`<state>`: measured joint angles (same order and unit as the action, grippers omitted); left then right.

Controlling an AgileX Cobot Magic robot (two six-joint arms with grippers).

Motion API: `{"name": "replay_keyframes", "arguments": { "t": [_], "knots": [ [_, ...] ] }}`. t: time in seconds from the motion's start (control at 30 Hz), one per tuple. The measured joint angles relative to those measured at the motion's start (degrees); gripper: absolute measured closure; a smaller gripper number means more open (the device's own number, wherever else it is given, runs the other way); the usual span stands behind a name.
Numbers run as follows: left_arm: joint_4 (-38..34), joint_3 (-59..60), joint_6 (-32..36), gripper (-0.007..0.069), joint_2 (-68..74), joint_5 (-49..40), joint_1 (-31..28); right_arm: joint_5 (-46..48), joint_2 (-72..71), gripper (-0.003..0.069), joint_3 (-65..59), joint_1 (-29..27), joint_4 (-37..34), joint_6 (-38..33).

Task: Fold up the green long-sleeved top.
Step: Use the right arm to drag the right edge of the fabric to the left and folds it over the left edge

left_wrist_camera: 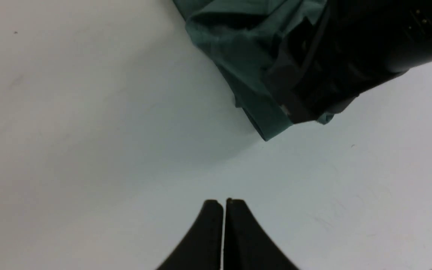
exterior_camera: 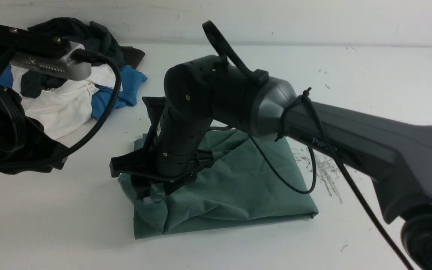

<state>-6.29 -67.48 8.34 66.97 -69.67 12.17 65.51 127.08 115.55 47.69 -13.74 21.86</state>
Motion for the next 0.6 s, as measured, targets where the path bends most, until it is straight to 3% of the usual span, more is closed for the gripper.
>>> {"name": "replay_keyframes", "arguments": {
  "t": [0.1, 0.17, 0.27, 0.4, 0.43, 0.53, 0.6],
  "knots": [
    [1.6, 0.0, -0.3, 0.0629, 0.0, -0.6, 0.0, 2.8, -1.7, 0.0127, 0.7, -1.2, 2.2, -2.4],
    [2.0, 0.0, -1.3, 0.0629, 0.0, -0.9, 0.0, 5.0, -3.3, 0.0106, 2.5, -2.5, 6.3, -3.8],
    [2.0, 0.0, -2.2, 0.0629, 0.2, -0.9, 0.0, 5.2, -5.8, 0.0130, 4.1, -5.4, 13.2, -5.8],
    [2.0, 0.0, -3.5, 0.0629, 2.2, -0.9, 0.0, 5.4, -9.7, 0.0297, 3.1, -9.8, 16.5, -8.0],
    [2.0, 0.0, -3.6, 0.0629, 2.6, -0.9, 0.0, 5.4, -9.9, 0.0310, 2.9, -10.3, 16.3, -8.1],
    [1.9, 0.0, -4.1, 0.0629, 7.2, 0.1, 0.0, 5.4, -14.2, 0.0556, -3.3, -14.3, 15.0, -10.6],
    [1.1, 0.0, -4.2, 0.0629, 10.4, 2.5, 0.0, 5.5, -16.6, 0.0633, -7.6, -16.3, 14.3, -11.0]
  ]
}}
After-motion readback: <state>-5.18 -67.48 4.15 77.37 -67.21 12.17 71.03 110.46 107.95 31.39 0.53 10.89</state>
